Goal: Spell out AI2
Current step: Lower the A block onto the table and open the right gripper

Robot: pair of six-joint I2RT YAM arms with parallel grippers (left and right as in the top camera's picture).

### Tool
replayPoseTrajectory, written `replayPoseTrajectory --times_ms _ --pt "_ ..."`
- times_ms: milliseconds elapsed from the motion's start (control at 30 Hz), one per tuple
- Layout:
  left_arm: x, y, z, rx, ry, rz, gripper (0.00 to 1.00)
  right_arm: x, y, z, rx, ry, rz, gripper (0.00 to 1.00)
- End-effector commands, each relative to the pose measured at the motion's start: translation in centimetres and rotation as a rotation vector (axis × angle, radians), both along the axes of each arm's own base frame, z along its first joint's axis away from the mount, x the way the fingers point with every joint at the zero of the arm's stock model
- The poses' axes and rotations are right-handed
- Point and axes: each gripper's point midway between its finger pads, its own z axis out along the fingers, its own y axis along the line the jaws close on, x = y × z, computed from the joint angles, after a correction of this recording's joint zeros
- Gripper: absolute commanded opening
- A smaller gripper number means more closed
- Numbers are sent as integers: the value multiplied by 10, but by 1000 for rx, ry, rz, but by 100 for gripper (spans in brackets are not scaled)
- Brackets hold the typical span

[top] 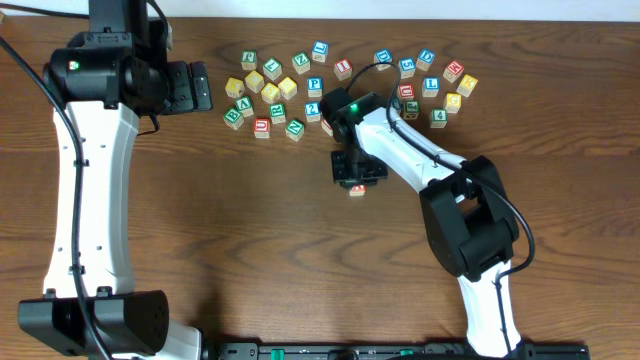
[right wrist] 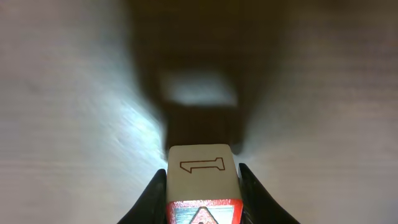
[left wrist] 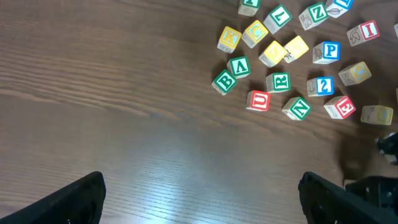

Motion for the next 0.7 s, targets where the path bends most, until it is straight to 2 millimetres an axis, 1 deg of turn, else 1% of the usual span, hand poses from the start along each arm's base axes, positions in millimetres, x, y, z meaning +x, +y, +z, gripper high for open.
replayPoseTrajectory --times_ms 0,167,267,467,567,667 --pt "-1 1 -1 5 4 -9 98 6 13 -2 52 -27 -74 18" --pt "-1 1 -1 5 5 -10 98 23 31 -1 108 -104 -120 20" --pt "-1 1 -1 4 5 -10 98 26 37 0 125 -120 -114 20" --pt "-1 1 -1 4 5 -10 98 16 46 -2 115 -109 -81 20" --pt "-1 1 -1 4 5 -10 98 6 46 -3 92 -88 -57 19" --pt "-1 1 -1 5 5 -10 98 3 44 -3 80 -78 -56 19"
